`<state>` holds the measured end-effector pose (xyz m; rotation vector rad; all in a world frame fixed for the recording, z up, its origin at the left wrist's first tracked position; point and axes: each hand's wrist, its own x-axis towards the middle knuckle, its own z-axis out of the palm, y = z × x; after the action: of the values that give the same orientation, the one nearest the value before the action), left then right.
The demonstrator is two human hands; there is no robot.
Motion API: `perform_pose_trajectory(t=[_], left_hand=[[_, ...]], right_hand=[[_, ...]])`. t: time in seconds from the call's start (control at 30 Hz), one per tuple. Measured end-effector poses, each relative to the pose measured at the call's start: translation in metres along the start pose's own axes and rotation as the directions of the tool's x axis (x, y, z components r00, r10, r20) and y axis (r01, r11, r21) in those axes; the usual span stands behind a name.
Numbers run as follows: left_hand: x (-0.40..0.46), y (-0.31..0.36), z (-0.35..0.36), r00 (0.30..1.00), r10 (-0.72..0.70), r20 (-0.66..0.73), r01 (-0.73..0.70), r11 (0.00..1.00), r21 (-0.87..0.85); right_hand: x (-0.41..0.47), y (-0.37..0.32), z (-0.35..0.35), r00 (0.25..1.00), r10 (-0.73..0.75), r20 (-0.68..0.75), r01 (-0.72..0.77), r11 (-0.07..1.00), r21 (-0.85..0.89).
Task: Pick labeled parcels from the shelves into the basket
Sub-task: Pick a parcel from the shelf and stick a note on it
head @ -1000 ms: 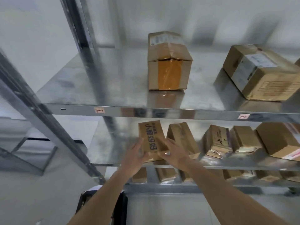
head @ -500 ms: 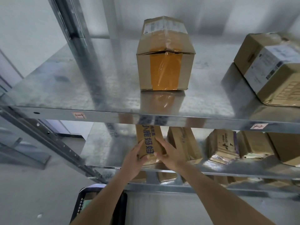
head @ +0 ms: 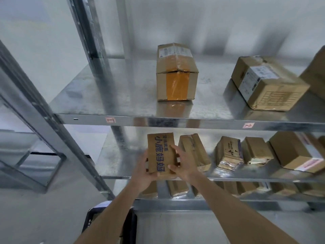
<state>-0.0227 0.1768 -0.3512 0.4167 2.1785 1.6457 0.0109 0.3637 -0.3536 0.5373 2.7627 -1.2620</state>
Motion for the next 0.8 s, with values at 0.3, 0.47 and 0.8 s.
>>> perform_pose_trajectory(t=[0.3, 0.47, 0.8], left_hand=[[-0.062, 0.050, -0.033, 0.995, -0.094, 0.018, 0.093, 0.995, 0.042], [-0.092, 0.066, -0.049, 0.994, -0.108, 0.017, 0.108, 0.994, -0.032], [-0.129, 0.108, -0.058, 0.995, -0.091, 0.028, 0.094, 0.991, -0.095]], right_hand=[[-0.064, -0.047, -0.005, 0.997, 0.044, -0.065, -0.039, 0.996, 0.085], [-0.103, -0.060, -0.010, 0.993, 0.060, -0.100, -0.034, 0.968, 0.248], [-0.158, -0.107, -0.032, 0.989, 0.017, -0.144, 0.049, 0.896, 0.442]])
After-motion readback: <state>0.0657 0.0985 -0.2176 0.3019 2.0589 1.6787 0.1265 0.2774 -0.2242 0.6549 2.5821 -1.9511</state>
